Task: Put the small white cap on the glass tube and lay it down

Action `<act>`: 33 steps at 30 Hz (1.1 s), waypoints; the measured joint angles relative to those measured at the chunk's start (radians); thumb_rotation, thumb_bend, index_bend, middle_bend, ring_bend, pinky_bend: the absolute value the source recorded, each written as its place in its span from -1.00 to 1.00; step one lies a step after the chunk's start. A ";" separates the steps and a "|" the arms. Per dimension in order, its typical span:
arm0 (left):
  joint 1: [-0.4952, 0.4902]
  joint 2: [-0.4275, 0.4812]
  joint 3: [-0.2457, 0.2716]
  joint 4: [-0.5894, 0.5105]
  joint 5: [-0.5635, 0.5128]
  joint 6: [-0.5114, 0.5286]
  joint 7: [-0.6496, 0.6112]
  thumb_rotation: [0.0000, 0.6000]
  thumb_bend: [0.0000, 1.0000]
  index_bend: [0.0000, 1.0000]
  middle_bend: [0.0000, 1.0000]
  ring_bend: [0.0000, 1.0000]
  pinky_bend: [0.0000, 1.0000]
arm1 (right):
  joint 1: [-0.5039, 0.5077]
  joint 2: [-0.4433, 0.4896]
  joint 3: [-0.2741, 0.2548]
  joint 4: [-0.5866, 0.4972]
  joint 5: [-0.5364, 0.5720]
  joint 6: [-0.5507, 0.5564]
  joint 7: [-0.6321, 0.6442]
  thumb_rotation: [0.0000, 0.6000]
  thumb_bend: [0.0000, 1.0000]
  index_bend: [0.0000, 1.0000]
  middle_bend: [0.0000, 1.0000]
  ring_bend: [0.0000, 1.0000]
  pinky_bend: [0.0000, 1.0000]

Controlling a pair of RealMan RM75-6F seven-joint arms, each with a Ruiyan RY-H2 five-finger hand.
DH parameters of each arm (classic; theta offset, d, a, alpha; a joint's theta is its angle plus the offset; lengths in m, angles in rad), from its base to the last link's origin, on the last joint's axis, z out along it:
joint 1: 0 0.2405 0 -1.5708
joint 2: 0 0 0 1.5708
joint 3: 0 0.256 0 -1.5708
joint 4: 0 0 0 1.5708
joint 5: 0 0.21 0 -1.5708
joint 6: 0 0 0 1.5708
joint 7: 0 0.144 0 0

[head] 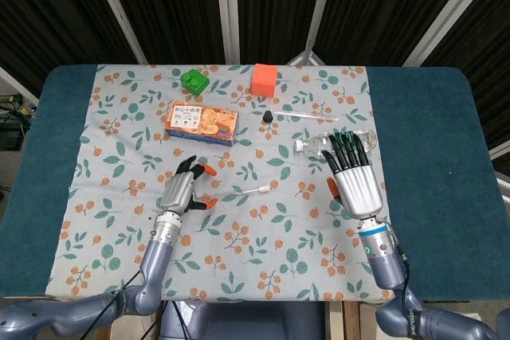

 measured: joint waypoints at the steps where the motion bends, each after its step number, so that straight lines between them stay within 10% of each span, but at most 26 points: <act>1: 0.002 0.010 -0.003 -0.015 -0.001 0.004 0.004 1.00 -0.54 -0.52 -0.58 -0.93 -1.00 | -0.003 0.003 0.001 -0.007 0.002 0.002 0.000 1.00 -0.14 -0.51 -0.81 -1.00 -1.00; 12: 0.055 0.244 0.039 -0.218 0.096 0.102 0.140 1.00 -0.69 -0.85 -0.85 -1.00 -1.00 | -0.068 0.106 0.002 -0.161 0.067 0.007 0.066 1.00 -0.39 -0.99 -1.00 -1.00 -1.00; 33: 0.453 0.711 0.341 -0.378 0.424 0.525 -0.030 1.00 -0.71 -0.86 -0.93 -1.00 -1.00 | -0.349 0.450 -0.177 -0.304 -0.002 0.142 0.343 1.00 -0.42 -1.00 -1.00 -1.00 -1.00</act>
